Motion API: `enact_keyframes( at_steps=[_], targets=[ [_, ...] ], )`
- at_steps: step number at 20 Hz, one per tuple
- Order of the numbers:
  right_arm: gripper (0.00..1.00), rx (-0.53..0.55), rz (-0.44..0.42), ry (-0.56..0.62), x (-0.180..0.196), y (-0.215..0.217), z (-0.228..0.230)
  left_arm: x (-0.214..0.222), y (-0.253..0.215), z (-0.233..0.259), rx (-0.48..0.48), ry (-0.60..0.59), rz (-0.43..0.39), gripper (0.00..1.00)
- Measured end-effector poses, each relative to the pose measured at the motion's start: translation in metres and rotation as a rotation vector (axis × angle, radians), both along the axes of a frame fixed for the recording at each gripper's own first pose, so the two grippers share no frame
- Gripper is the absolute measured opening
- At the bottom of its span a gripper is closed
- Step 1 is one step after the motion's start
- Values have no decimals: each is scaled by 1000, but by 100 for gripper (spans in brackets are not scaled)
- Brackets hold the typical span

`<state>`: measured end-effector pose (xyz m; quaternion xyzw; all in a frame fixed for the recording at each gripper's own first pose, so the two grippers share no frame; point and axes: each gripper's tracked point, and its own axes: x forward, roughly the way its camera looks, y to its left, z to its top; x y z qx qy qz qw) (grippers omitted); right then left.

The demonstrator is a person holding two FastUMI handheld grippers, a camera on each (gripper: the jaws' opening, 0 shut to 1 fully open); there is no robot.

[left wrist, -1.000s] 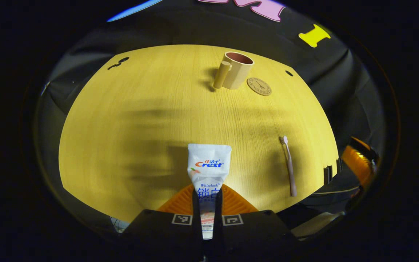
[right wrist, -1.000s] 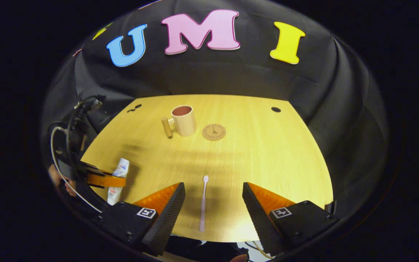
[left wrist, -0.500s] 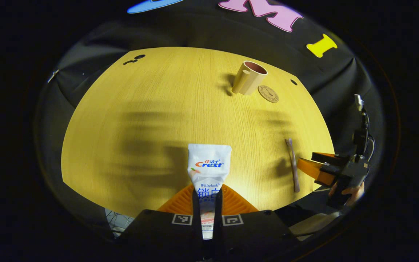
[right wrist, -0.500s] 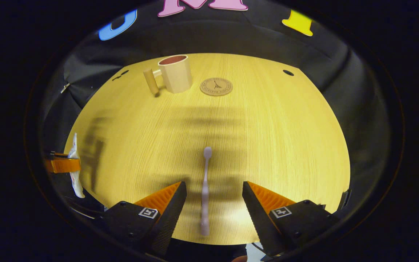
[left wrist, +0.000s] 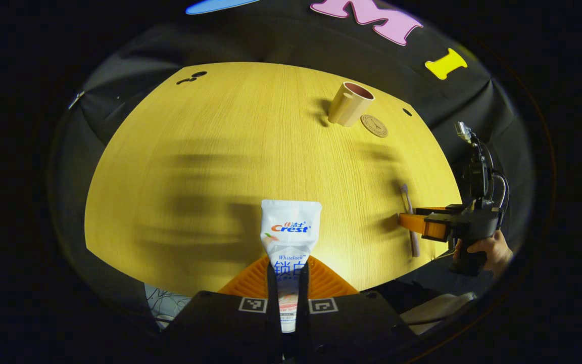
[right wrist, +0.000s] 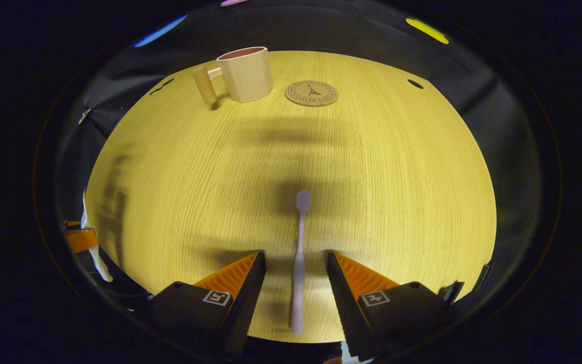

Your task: Put the toothbrush and toothpaste on the desktop into the cup, then pick up the cup and place it on the coaster on the desktop.

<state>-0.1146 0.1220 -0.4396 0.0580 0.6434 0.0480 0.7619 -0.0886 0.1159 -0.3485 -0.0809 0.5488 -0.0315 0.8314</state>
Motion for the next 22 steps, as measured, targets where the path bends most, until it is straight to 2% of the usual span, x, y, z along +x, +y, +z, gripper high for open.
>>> enact_keyframes(
  at_steps=[1,6,7,8,9,10,13,16,19,22],
  targets=[
    [76,2,-1,10,0,-1,-2,-1,0,-1,0,-1,0,15],
    [60,-8,-5,83,-11,2,0,-7,-3,-7,-8,1,12,15],
    [45,-6,1,84,-10,6,1,-8,-4,-9,-11,2,16,15],
    [39,-8,20,83,-11,10,0,-11,-6,-11,-14,2,21,15],
    [21,-10,45,77,-11,12,4,-15,-6,-10,-16,4,25,15],
    [16,-13,65,76,-11,13,2,-25,-2,-5,-17,4,29,15],
    [8,-4,71,79,-11,13,-4,-39,1,3,-21,-7,51,15],
    [8,53,1,53,-7,11,3,-41,-7,3,-32,-15,83,15],
    [8,125,-44,-72,7,8,19,-36,-15,10,-38,-46,99,15],
    [8,235,-67,-243,33,9,56,-24,-24,23,-43,-99,112,15]
  ],
)
